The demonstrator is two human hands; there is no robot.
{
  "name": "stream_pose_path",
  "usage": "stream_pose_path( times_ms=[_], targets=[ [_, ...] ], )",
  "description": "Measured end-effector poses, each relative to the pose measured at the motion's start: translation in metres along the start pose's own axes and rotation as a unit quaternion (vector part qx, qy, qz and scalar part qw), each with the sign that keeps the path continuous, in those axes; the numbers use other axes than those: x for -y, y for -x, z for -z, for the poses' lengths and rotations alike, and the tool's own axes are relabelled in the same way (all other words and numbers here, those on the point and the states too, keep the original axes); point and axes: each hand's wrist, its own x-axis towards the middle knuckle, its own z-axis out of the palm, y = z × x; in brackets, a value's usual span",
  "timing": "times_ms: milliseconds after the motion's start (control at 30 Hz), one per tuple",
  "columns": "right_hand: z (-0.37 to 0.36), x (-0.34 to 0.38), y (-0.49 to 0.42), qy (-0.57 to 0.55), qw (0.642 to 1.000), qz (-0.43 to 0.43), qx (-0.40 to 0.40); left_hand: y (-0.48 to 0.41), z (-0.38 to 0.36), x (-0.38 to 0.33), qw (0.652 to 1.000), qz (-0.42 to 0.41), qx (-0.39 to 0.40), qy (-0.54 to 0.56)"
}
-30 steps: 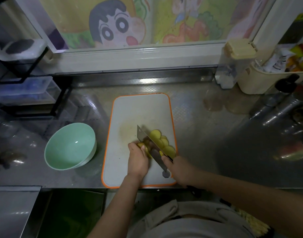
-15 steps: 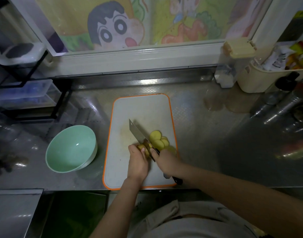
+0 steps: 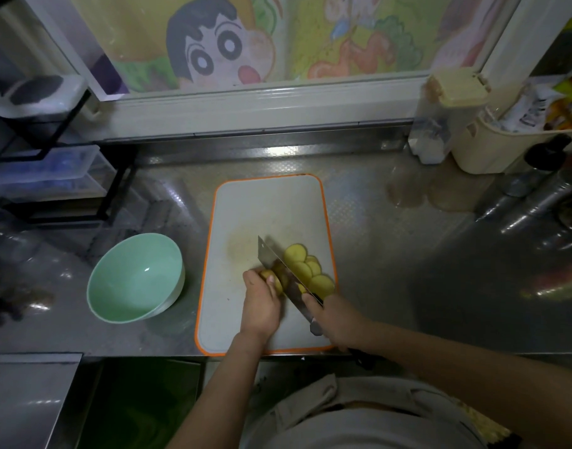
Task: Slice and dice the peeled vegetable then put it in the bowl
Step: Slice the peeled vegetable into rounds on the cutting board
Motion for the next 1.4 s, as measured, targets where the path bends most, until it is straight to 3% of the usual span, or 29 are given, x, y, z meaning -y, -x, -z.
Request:
stream_pose_path(
  times_ms=[300, 433, 600, 1000, 1400],
  targets=[
    [-0.007, 0.011, -0.005, -0.018, 0.999, 0.031, -0.034, 0.000, -0.003, 0.003, 1.000, -0.001, -0.009, 0.009],
    [-0.020, 0.016, -0.025, 0.009, 0.999, -0.010, -0.045, 0.000, -0.003, 0.007, 1.000, -0.008, -0.004, 0.004],
    [-0.031, 0.016, -0.037, 0.063, 0.996, 0.005, -0.064, 0.001, -0.001, 0.009, 1.000, -0.021, 0.003, -0.001],
    [-0.020, 0.010, -0.040, 0.019, 0.998, -0.012, -0.054, 0.002, 0.001, 0.008, 1.000, -0.014, -0.001, 0.000],
    [-0.001, 0.010, -0.016, -0.010, 0.996, 0.049, -0.073, 0.005, 0.000, 0.007, 1.000, -0.013, -0.009, 0.012]
  ],
)
